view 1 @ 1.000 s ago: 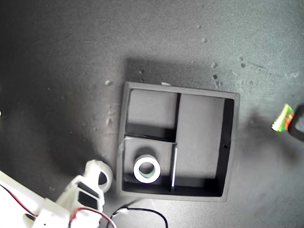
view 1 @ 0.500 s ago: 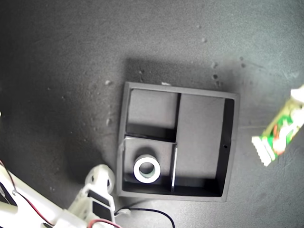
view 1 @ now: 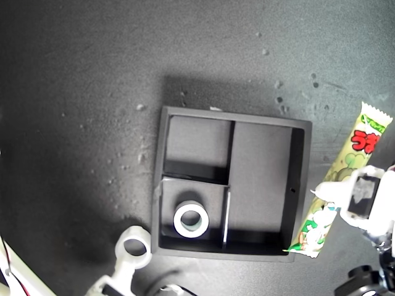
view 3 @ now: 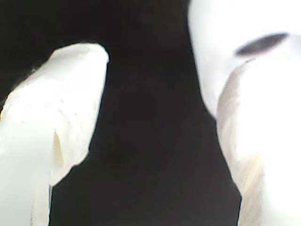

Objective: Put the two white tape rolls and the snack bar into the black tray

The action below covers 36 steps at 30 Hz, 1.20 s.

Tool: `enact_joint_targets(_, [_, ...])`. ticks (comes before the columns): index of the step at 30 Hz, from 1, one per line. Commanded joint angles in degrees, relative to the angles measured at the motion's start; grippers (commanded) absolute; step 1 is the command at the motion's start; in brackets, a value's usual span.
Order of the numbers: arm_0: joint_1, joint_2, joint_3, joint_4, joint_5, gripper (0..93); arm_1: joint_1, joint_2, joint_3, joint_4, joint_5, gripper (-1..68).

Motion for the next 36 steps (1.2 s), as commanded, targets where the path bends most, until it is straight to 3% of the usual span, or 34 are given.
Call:
enact_joint_targets(1, [-1.6,-3.3,-5.7,1.0,1.3,17.9,-0.1,0.3,-1.7,-1.6,0.4,-0.5])
enact_joint_targets(7, [-4.4,-5.4,-0.5,1.1,-1.1,18.8,-1.4,-2.0,-4.0,-2.6,-1.5,-0.5])
enact_joint_targets(15, [-3.1,1.0,2.5,1.1,-1.9,17.7,-1.2,-3.3,-3.2,-2.3,-1.2,-0.5])
enact_joint_targets(36, [-6.3,8.9,10.1,1.1,1.3,18.3,-1.1,-3.3,-1.1,-2.6,-0.9,-0.5])
